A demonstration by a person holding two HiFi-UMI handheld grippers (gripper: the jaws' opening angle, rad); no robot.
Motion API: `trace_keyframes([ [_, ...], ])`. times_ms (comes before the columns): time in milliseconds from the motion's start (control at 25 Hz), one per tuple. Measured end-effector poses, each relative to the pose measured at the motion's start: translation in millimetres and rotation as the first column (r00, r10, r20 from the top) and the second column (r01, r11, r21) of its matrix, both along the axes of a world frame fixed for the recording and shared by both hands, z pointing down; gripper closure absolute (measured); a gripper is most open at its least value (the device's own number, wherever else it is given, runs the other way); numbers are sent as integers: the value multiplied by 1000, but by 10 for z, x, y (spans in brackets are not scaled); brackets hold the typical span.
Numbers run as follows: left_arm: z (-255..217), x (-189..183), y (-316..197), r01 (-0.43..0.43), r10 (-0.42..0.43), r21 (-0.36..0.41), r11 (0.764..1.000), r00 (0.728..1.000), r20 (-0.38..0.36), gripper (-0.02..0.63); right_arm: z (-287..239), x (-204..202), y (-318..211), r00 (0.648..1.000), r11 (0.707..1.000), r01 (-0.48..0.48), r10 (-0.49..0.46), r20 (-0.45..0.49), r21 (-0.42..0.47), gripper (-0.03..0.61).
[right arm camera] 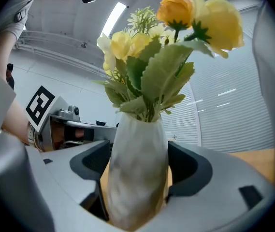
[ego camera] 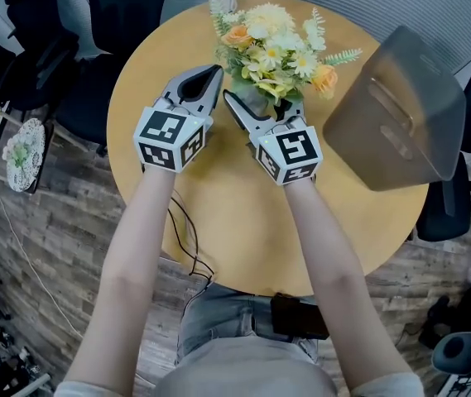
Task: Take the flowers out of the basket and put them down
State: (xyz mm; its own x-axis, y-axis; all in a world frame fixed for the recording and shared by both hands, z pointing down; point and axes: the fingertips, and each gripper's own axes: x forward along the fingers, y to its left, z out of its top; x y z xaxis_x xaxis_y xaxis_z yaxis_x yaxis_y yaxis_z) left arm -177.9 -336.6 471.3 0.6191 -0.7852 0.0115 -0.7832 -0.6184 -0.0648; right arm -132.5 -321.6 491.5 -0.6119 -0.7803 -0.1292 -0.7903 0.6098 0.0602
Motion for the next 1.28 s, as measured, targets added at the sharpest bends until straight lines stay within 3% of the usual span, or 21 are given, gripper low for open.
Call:
trace_keyframes([
  [400,-21,-7,49,42,-42,0,999,999,-13,611,109,69,-19,999,998,6,-4,38,-61,119],
  [1280,-226,48,388,66,-68,-63,996,997,-41,611,-64,171,440,998,982,22,-10,64,-187,115],
])
